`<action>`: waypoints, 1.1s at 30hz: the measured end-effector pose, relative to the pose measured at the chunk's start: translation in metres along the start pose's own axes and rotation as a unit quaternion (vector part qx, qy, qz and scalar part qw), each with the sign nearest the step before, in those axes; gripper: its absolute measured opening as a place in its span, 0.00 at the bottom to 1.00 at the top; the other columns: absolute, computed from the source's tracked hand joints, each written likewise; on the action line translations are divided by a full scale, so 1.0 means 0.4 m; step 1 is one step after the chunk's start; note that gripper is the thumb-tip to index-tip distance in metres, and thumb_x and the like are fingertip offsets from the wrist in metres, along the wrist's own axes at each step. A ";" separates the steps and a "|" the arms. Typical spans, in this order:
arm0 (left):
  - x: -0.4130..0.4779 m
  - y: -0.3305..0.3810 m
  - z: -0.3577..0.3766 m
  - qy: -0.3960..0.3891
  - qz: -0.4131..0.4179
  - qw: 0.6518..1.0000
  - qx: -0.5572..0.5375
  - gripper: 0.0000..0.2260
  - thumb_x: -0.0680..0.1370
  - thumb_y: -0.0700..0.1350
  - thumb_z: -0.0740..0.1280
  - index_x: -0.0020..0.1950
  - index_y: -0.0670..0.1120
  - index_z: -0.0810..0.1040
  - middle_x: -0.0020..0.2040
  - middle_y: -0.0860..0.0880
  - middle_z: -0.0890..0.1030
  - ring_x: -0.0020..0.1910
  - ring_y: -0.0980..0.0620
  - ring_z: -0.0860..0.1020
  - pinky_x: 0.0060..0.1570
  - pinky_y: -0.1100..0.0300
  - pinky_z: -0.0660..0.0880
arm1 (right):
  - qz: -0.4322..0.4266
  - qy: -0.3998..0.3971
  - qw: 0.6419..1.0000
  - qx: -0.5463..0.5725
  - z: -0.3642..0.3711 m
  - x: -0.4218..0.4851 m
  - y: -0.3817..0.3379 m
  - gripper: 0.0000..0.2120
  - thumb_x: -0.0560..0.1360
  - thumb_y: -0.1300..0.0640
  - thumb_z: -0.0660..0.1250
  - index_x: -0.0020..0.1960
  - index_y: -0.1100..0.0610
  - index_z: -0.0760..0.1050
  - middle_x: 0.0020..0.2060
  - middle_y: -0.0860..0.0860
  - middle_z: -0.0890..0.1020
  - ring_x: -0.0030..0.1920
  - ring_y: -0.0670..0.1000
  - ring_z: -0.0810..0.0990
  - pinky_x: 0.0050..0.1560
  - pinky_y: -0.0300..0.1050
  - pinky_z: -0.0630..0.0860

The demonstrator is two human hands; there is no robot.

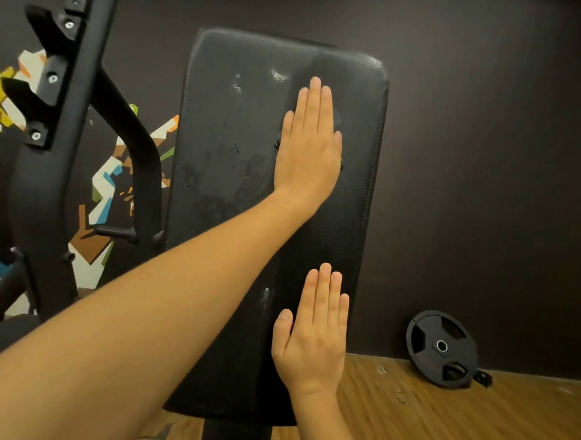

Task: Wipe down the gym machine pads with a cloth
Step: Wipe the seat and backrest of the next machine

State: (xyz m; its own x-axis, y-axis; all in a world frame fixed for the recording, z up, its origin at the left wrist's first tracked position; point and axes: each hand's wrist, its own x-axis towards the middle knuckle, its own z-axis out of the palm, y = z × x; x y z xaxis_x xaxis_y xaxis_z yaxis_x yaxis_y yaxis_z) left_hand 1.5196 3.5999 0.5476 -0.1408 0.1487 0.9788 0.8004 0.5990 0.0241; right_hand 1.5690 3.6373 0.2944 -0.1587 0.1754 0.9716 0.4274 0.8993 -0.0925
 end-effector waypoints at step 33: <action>0.025 -0.009 -0.010 -0.021 0.016 1.000 0.001 0.27 0.87 0.47 0.49 0.82 0.38 0.45 0.83 0.40 0.45 0.82 0.42 0.47 0.80 0.47 0.52 | -0.006 0.012 1.000 0.002 0.007 -0.001 0.001 0.32 0.82 0.49 0.53 0.82 0.61 0.54 0.82 0.57 0.56 0.82 0.57 0.52 0.82 0.53 0.48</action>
State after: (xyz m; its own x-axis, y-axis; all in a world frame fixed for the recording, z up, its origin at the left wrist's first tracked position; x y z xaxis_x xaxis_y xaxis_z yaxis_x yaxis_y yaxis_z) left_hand 1.5174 3.5961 0.5582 -0.1397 0.2004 0.9697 0.8038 0.5949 -0.0071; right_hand 1.5669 3.6387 0.2934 -0.1435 0.1547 0.9775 0.4225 0.9028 -0.0809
